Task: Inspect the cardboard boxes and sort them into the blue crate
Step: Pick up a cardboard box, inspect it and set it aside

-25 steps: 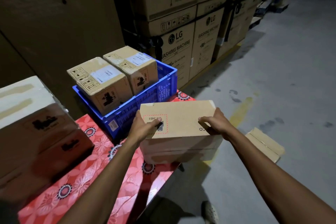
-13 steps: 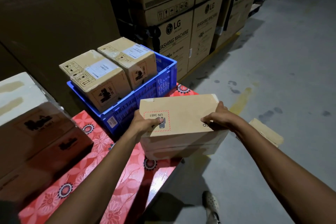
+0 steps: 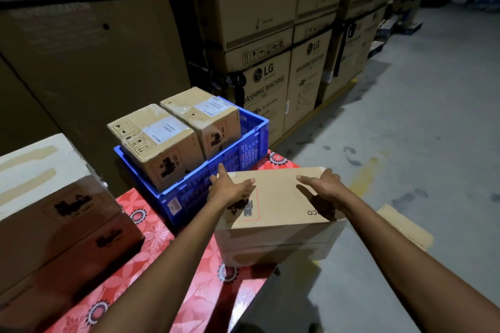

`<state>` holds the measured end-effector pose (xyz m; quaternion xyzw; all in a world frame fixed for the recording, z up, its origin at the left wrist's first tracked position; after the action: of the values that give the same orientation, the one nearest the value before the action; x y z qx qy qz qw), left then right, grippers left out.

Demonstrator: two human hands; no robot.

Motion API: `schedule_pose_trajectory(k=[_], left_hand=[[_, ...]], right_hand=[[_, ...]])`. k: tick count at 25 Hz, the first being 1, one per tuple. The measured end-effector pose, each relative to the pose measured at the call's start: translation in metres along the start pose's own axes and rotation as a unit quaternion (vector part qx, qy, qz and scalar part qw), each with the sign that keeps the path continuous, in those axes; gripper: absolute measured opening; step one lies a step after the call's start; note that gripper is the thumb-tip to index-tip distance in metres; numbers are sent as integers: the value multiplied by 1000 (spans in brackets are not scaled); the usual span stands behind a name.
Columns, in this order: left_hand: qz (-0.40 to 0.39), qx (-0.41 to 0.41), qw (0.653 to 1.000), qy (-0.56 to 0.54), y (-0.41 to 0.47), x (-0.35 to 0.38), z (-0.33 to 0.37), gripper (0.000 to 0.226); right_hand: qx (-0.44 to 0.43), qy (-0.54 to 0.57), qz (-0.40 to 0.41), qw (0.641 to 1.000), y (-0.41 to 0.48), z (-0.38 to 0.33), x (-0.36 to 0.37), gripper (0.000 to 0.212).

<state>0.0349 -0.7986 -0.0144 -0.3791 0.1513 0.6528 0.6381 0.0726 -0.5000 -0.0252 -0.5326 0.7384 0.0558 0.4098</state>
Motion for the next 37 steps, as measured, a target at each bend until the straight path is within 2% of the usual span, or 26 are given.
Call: schedule_pose_trajectory(k=[3,7,14,19,24,31,34,37], left_hand=[[5,-14,998,55,5,2,-1,113],[33,-9,996,87,5,5,-5,110],[79,42,985,149,0,4,-1,92],[106,78,981,141,-12,2,-1,82],[128,104,979,122,-30,-1,-6,73],[178,162,969,51,-80,-8,-23,63],[189,196,960,-60,-88,-6,-34,67],[188,164,956,-153,-79,2,-58,66]], right_hand=[[8,-4,26,1000,6,-3,-1,117],[-4,-63,61,996,5,3,3,122],[-31,-127,52,990,9,-2,0,128],[-124,-162,119,972,-15,4,-2,98],[-127,-124,149,973,-41,13,-9,78],[-132,3,270,954,-109,42,-19,58],[-128,118,293,940,-111,50,-18,55],[-101,154,281,942,-106,64,2,38]])
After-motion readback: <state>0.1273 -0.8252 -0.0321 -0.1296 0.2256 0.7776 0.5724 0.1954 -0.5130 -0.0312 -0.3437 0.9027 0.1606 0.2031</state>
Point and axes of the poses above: each hand's wrist, its own y-axis towards the middle knuckle, its own x-axis out of the palm, z = x × y, the point moved 8 cm from there along y, towards the middle knuckle, and after that the axes turned 6 degrees about z, right-handed, at the moved point
